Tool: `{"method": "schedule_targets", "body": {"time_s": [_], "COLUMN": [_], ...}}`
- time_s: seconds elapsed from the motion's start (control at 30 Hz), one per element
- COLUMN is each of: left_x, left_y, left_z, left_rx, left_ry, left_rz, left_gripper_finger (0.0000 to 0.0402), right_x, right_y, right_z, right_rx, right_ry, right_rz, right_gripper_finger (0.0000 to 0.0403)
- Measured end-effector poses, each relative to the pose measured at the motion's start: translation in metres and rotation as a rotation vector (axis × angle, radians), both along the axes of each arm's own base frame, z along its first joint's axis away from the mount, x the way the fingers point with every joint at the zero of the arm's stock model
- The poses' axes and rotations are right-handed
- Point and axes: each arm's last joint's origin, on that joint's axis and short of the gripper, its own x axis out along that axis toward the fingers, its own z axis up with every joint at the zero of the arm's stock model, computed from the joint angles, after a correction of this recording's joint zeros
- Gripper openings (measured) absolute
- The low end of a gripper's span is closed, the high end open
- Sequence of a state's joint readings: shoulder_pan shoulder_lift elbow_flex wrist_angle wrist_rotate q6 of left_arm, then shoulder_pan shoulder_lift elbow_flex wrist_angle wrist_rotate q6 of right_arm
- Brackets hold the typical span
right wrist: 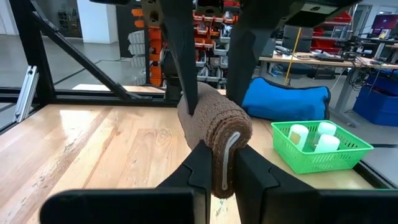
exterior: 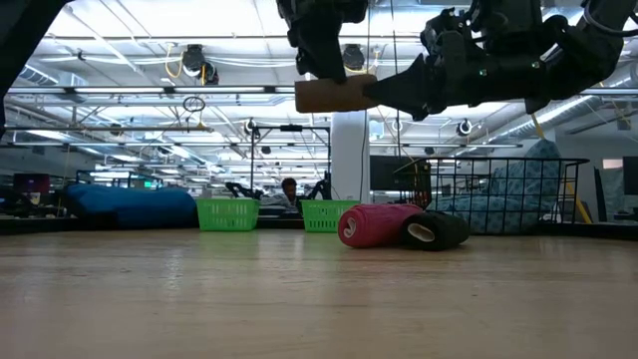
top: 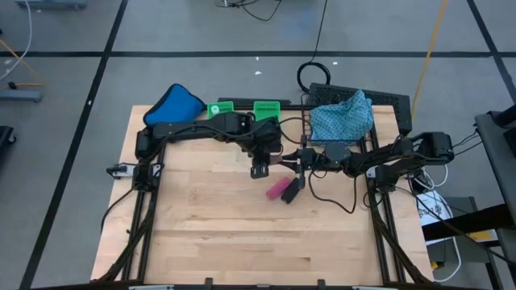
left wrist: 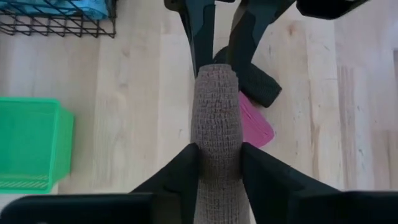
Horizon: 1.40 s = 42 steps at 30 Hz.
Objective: Pick & place medical supplies in basket/bin
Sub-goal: Put the brown bandage into the right green bin
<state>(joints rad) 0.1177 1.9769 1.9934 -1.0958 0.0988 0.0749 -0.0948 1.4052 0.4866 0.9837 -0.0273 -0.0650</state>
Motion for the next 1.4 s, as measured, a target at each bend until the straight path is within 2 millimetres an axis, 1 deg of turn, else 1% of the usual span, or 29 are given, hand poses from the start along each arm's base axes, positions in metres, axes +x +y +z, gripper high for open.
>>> {"method": "schedule_targets", "body": {"time_s": [0.1, 0.2, 0.27, 0.33, 0.37, 0.47, 0.57, 0.7, 0.73, 0.83, 0.9, 1.0, 1.07, 1.2, 1.3, 1.4], "left_x": [0.001, 0.003, 0.004, 0.004, 0.003, 0.001, -0.003, -0.006, -0.006, -0.004, -0.004, -0.007, -0.012, -0.025, -0.036, -0.043], "left_y": [0.000, 0.002, 0.004, 0.007, 0.010, 0.019, 0.029, 0.049, 0.055, 0.075, 0.093, 0.122, 0.139, 0.169, 0.183, 0.184], "left_z": [-0.004, -0.007, -0.007, -0.007, -0.005, 0.002, 0.013, 0.026, 0.025, 0.016, 0.007, -0.015, -0.032, -0.057, -0.076, -0.094], "left_rx": [-0.003, 0.023, 0.027, 0.027, 0.026, 0.015, 0.011, 0.029, 0.030, 0.001, -0.041, -0.093, -0.132, -0.238, -0.302, -0.281], "left_ry": [-0.001, -0.018, -0.024, -0.030, -0.038, -0.081, -0.139, -0.247, -0.268, -0.326, -0.372, -0.453, -0.494, -0.626, -0.673, -0.689], "left_rz": [-0.024, -0.007, 0.009, 0.016, 0.027, 0.078, 0.124, 0.200, 0.218, 0.277, 0.328, 0.452, 0.550, 0.750, 0.898, 1.014], "left_gripper_finger": [0.0102, 0.0077, 0.0054, 0.0030, 0.0025, 0.0025, 0.0025, 0.0025, 0.0025, 0.0025, 0.0025, 0.0025, 0.0025, 0.0025, 0.0033, 0.0043], "right_x": [0.000, 0.000, 0.000, 0.000, -0.001, -0.006, -0.014, -0.027, -0.029, -0.037, -0.040, -0.044, -0.045, -0.045, -0.045, -0.045], "right_y": [0.000, 0.000, 0.000, -0.001, -0.001, -0.002, -0.003, -0.002, -0.002, -0.001, 0.001, 0.003, 0.004, 0.004, 0.003, 0.003], "right_z": [-0.001, -0.001, -0.001, -0.001, 0.000, 0.005, 0.010, 0.016, 0.019, 0.024, 0.027, 0.031, 0.031, 0.031, 0.030, 0.030], "right_rx": [0.001, 0.000, -0.002, -0.004, -0.007, -0.025, -0.052, -0.048, -0.043, -0.027, -0.029, -0.031, -0.032, -0.037, -0.046, -0.051], "right_ry": [0.008, 0.011, 0.011, 0.009, 0.014, 0.038, 0.101, 0.161, 0.159, 0.172, 0.167, 0.160, 0.158, 0.164, 0.178, 0.178], "right_rz": [0.000, -0.004, -0.008, -0.015, -0.026, -0.090, -0.151, -0.166, -0.172, -0.174, -0.167, -0.160, -0.157, -0.157, -0.157, -0.157], "right_gripper_finger": [0.0027, 0.0028, 0.0044, 0.0070, 0.0084, 0.0123, 0.0152, 0.0173, 0.0175, 0.0174, 0.0169, 0.0161, 0.0156, 0.0150, 0.0148, 0.0148]}}
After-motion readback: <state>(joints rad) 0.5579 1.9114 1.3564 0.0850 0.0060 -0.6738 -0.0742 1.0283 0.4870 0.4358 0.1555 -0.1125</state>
